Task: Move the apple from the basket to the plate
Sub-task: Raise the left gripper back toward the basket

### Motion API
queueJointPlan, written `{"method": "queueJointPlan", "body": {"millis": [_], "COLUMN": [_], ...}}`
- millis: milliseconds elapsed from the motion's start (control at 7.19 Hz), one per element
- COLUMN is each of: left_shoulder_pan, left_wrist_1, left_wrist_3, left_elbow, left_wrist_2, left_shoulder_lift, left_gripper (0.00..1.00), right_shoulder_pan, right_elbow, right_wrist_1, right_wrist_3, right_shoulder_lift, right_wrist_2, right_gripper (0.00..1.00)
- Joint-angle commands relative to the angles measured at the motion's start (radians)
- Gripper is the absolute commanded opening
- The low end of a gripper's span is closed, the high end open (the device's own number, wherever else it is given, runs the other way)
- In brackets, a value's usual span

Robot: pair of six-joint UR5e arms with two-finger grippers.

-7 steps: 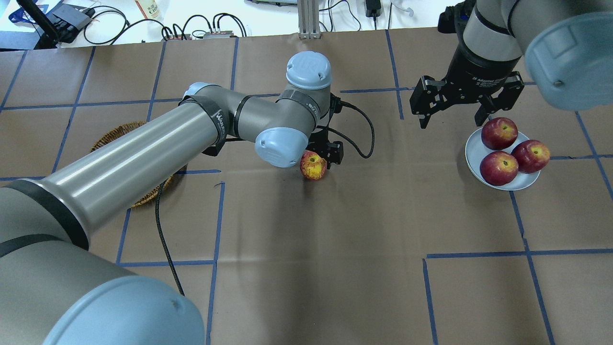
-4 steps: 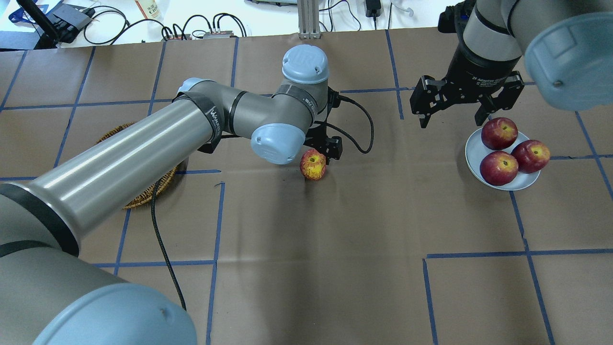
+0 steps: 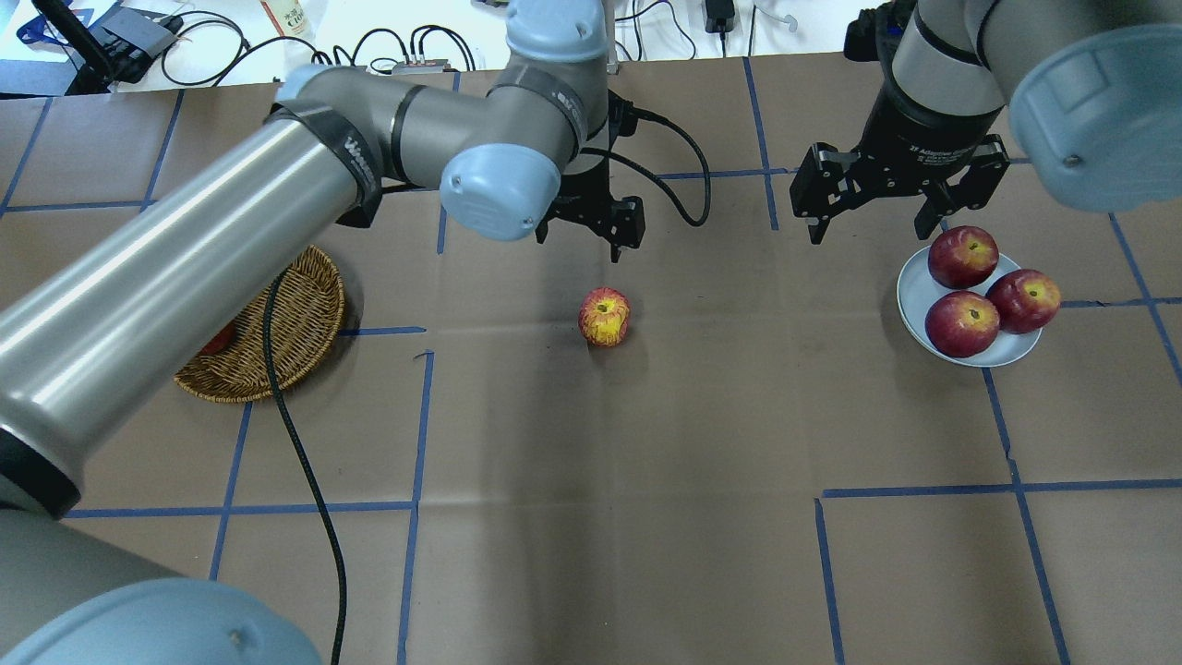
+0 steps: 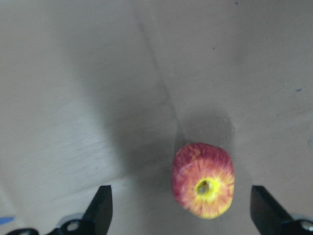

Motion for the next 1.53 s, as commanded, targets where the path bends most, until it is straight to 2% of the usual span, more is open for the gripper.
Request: {"method": "queueJointPlan", "body": {"millis": [0,417,834,974,1391], "left_shoulder_pan": [0.087,0.199,0.261,0.278,0.295], "left_wrist_1": [-0.195,-0.300,-0.297,-0.298,-0.291], "left_wrist_3": [0.006,0.041,0.032,0.032,0.030], "left_elbow": [0.045,0.028,-0.050,-0.085,-0.120], "left_wrist_2": [-0.003,-0.011,-0.016,-0.016,-0.014], "left_shoulder_lift": [0.109,0.267,0.352,0.354,0.389], "left_gripper": [0.99,0.99,0.99,0.99,0.99], "right_shoulder_pan": [0.000,0.000,0.002,0.026,0.295], "right_elbow": [0.000,0.000,-0.006,-0.012,-0.105], "right_wrist_1": [-0.001,-0.003,-0.007,-0.009,-0.229], "right_wrist_3": [-0.001,-0.001,0.006,0.067,0.329], "right_shoulder_lift": [-0.004,-0.001,0.016,0.025,0.260], "right_wrist_2": [-0.001,-0.001,-0.001,0.001,-0.016], "right_gripper": [1.00,1.00,1.00,1.00,1.00]}}
